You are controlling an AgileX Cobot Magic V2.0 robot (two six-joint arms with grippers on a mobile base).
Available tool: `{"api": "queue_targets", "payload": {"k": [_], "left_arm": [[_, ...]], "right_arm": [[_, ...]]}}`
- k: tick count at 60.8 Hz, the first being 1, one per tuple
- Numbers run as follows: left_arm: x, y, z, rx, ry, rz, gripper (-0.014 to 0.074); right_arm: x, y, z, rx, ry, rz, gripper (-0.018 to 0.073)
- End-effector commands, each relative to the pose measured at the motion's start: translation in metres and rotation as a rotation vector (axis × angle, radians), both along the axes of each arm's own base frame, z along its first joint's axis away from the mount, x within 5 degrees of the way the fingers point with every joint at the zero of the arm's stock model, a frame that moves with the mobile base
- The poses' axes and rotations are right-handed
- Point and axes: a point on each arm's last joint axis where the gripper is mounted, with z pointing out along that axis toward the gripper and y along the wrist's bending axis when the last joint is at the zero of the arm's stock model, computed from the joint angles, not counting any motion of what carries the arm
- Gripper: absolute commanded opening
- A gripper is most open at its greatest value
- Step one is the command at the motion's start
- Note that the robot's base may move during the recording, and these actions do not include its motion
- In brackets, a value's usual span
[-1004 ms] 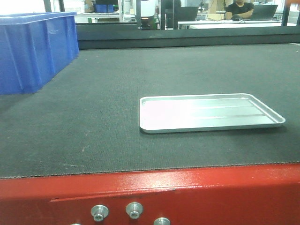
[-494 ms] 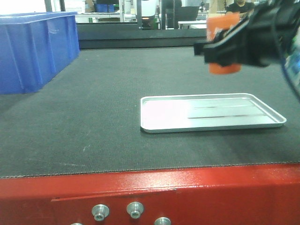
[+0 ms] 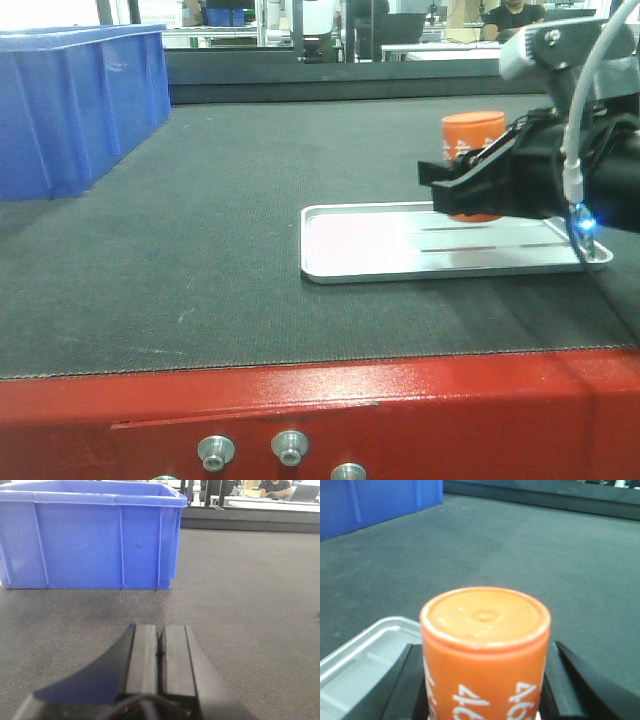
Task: Grab orange capacitor from left shelf to right conveyor
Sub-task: 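Lower the held capacitor onto the grey tray with the right gripper, then open the right gripper and lift it away from the capacitor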
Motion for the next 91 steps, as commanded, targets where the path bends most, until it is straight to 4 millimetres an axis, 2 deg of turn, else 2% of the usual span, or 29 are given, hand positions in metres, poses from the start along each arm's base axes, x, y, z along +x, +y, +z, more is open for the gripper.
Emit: {"api": "queue_targets", "payload": {"k": [1, 10, 28, 34, 39, 42, 44, 51, 59, 69, 80, 85, 91], "left_arm": [[-0.002, 0.001, 0.011, -0.011, -0.107, 0.006, -0.0127], [-0.002, 0.001, 0.011, -0.011, -0.107, 0.006, -0.0127], [-0.002, 0.001, 0.011, -0.011, -0.107, 0.006, -0.0127], [-0.002, 0.001, 0.011, -0.011, -0.107, 0.006, -0.0127], [-0.002, 0.001, 0.011, -0.011, -0.107, 0.006, -0.0127], [-0.002, 0.001, 0.011, -0.011, -0.107, 0.006, -0.0127], [-0.002, 0.001, 0.011, -0.011, -0.107, 0.006, -0.0127], [-0.002, 0.001, 0.011, -0.011, -0.107, 0.006, -0.0127], [-0.002, 0.001, 0.011, -0.011, -0.107, 0.006, -0.0127], [-0.002, 0.001, 0.011, -0.011, -0.107, 0.006, -0.0127], [-0.002, 0.001, 0.011, -0.011, -0.107, 0.006, -0.0127], [-0.002, 0.001, 0.011, -0.011, -0.107, 0.006, -0.0127], [-0.002, 0.001, 0.011, -0.011, -0.107, 0.006, -0.0127]], "right_arm": [[0.003, 0.002, 0.026, 0.097, -0.187, 0.027, 0.0137], [0.005, 0.002, 0.017, 0.128, -0.150, 0.028, 0.0137], [0.005, 0.002, 0.015, 0.126, -0.143, 0.027, 0.0160], [0.005, 0.002, 0.015, 0.127, -0.143, 0.027, 0.0287], [0.005, 0.002, 0.015, 0.135, -0.139, 0.027, 0.0459], [0.005, 0.002, 0.015, 0.143, -0.135, 0.028, 0.0595], [0.005, 0.002, 0.015, 0.143, -0.135, 0.028, 0.0645], [0.003, 0.002, 0.020, 0.144, -0.143, 0.027, 0.0624], [-0.003, 0.000, 0.038, 0.138, -0.160, 0.025, 0.0624], [-0.015, -0.004, 0.071, 0.103, -0.144, 0.010, 0.0622], [-0.041, -0.015, 0.110, 0.127, -0.039, -0.032, 0.0613], [-0.058, -0.022, 0.128, 0.152, -0.017, -0.053, 0.0553], [-0.078, -0.030, 0.145, 0.142, 0.002, -0.079, 0.0428]]}}
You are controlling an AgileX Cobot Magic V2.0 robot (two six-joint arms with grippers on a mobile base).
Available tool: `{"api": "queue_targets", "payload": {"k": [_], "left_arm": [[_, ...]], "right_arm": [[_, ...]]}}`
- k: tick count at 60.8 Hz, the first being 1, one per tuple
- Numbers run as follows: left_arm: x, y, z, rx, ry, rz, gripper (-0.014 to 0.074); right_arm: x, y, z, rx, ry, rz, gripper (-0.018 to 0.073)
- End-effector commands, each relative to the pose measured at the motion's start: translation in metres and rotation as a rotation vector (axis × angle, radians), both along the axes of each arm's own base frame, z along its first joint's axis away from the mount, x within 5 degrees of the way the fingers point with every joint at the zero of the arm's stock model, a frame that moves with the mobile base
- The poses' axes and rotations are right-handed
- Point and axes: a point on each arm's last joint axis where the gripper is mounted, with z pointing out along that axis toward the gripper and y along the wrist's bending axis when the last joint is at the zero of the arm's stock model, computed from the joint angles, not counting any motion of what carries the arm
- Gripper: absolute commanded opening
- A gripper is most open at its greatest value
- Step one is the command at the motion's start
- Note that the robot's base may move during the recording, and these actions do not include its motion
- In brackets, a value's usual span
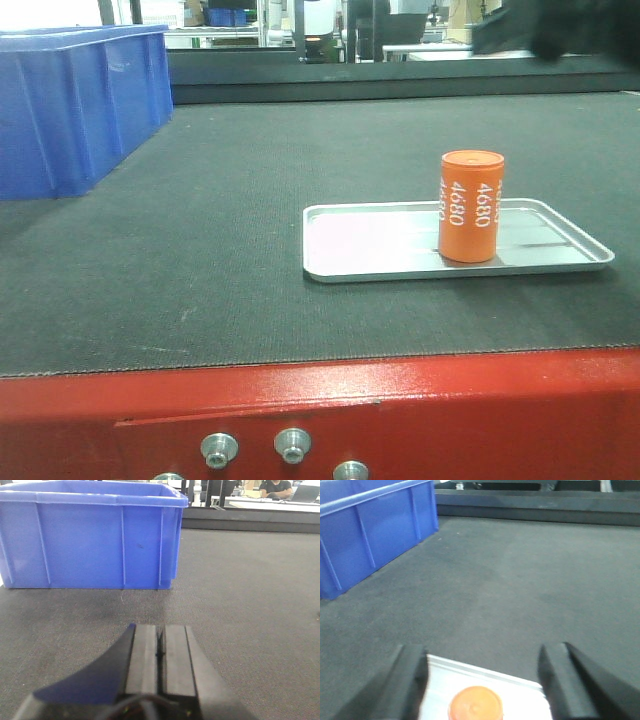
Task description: Grab orange capacitor from left shelf to right conveyor
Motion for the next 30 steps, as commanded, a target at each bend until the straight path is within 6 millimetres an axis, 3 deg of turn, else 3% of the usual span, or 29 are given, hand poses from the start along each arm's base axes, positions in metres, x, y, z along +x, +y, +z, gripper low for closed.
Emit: {"api": "queue_targets", "payload": {"k": [1, 15, 30], "left_arm": [[-0.002, 0.001, 0.011, -0.011, -0.107, 0.006, -0.0127], [-0.002, 0.001, 0.011, -0.011, -0.107, 0.006, -0.0127], [-0.002, 0.001, 0.011, -0.011, -0.107, 0.006, -0.0127]], "right_arm": [[-0.018, -0.007, 0.029, 0.030, -0.069, -0.014, 0.0398], [-0.066, -0.026, 0.054, 0.008, -0.053, -0.063, 0.0060], [-0.099, -0.037, 0.070, 0.028, -0.116, -0.081, 0.0056]]}}
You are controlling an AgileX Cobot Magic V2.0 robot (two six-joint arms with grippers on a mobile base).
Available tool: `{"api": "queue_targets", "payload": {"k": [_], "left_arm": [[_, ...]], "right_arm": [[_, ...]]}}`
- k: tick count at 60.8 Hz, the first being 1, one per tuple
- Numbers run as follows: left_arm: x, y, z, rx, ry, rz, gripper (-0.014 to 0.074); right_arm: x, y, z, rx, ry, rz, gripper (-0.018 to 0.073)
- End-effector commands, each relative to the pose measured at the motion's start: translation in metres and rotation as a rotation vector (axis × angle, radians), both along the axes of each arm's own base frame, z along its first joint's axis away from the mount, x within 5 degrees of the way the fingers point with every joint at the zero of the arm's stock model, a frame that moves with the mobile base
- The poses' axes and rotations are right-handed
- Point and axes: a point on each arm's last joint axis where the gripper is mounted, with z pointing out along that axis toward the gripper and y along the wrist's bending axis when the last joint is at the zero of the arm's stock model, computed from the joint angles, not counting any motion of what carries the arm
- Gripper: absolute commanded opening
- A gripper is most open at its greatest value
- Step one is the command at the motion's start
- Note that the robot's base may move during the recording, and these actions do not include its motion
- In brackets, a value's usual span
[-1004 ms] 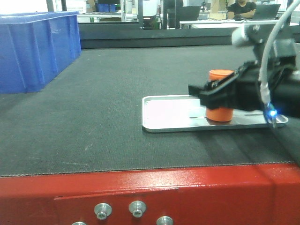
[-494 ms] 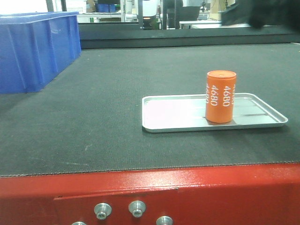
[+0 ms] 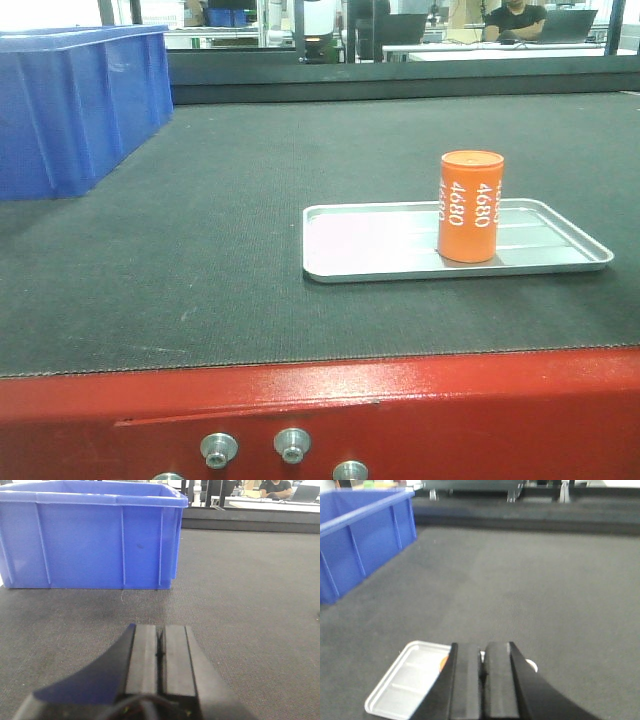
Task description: Grab orange capacitor from left shelf to right conveyor
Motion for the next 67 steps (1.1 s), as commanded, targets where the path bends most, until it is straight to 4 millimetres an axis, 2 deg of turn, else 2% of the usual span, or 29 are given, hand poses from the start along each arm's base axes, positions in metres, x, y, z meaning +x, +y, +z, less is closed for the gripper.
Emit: {"api": "queue_targets", "payload": {"k": [1, 28, 35, 44, 49, 60, 67], "left_arm": [[-0.002, 0.001, 0.011, -0.011, -0.107, 0.006, -0.0127], [-0.002, 0.001, 0.011, -0.011, -0.107, 0.006, -0.0127], [-0.002, 0.001, 0.011, -0.011, -0.107, 0.006, -0.0127], [-0.002, 0.001, 0.011, -0.011, -0.107, 0.006, -0.0127], [-0.002, 0.001, 0.011, -0.011, -0.107, 0.006, -0.0127], [-0.002, 0.001, 0.011, -0.011, -0.107, 0.006, -0.0127], [-0.002, 0.001, 0.011, -0.011, -0.107, 0.006, -0.0127]], "right_arm": [[-0.006, -0.001, 0.020, 0.035, -0.115, 0.008, 0.0056], [-0.006, -0.001, 0.018, 0.033, -0.110, 0.008, 0.0056], [-0.013, -0.007, 0.013, 0.027, -0.102, -0.021, 0.0056], [-0.035, -0.024, -0.006, 0.052, -0.108, -0.133, 0.0056], [-0.049, -0.031, -0.024, 0.017, -0.140, -0.188, 0.0056], [-0.069, -0.039, -0.062, -0.023, -0.173, -0.278, 0.0056], [-0.076, -0.041, -0.079, -0.024, -0.191, -0.322, 0.0056]]}}
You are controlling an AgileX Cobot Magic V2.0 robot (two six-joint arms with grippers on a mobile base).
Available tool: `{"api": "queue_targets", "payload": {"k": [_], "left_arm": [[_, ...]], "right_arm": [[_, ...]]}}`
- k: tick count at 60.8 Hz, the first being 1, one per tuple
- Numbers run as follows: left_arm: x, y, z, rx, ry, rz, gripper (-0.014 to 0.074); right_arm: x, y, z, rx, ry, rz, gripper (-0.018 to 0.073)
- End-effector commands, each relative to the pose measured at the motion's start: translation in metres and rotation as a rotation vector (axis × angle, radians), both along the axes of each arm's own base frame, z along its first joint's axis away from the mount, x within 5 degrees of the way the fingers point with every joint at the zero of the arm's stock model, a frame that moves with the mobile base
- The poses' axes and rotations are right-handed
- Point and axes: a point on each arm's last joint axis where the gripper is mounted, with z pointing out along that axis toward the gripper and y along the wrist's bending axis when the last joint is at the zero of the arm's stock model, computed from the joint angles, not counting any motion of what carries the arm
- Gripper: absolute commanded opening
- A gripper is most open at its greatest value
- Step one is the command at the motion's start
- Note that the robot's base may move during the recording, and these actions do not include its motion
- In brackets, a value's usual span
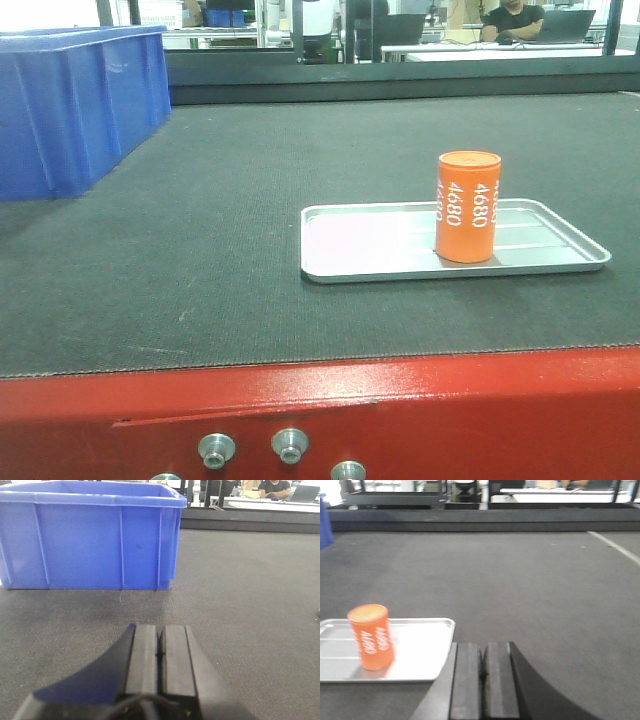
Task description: Grab orange capacitor from left shelf to right conveyor
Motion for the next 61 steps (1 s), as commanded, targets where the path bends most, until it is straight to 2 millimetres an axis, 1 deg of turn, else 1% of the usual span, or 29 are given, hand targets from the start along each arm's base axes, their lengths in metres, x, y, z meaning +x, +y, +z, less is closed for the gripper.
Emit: {"api": "queue_targets", "payload": {"k": [1, 10, 17, 19, 61], "left_arm": [[-0.002, 0.001, 0.011, -0.011, -0.107, 0.006, -0.0127], [-0.002, 0.001, 0.011, -0.011, -0.107, 0.006, -0.0127], [-0.002, 0.001, 0.011, -0.011, -0.107, 0.006, -0.0127], [-0.002, 0.001, 0.011, -0.011, -0.107, 0.006, -0.0127], [-0.002, 0.001, 0.011, -0.011, -0.107, 0.006, -0.0127]], "right_arm": [[-0.005, -0.002, 0.007, -0.012, -0.116, -0.035, 0.0056], [-0.008, -0.003, -0.010, -0.013, -0.130, -0.049, 0.0056], [-0.007, -0.003, -0.027, -0.007, -0.160, -0.052, 0.0056], [-0.007, -0.003, -0.029, -0.006, -0.140, -0.051, 0.0056], [-0.007, -0.003, -0.030, -0.005, -0.127, -0.051, 0.0056]]}}
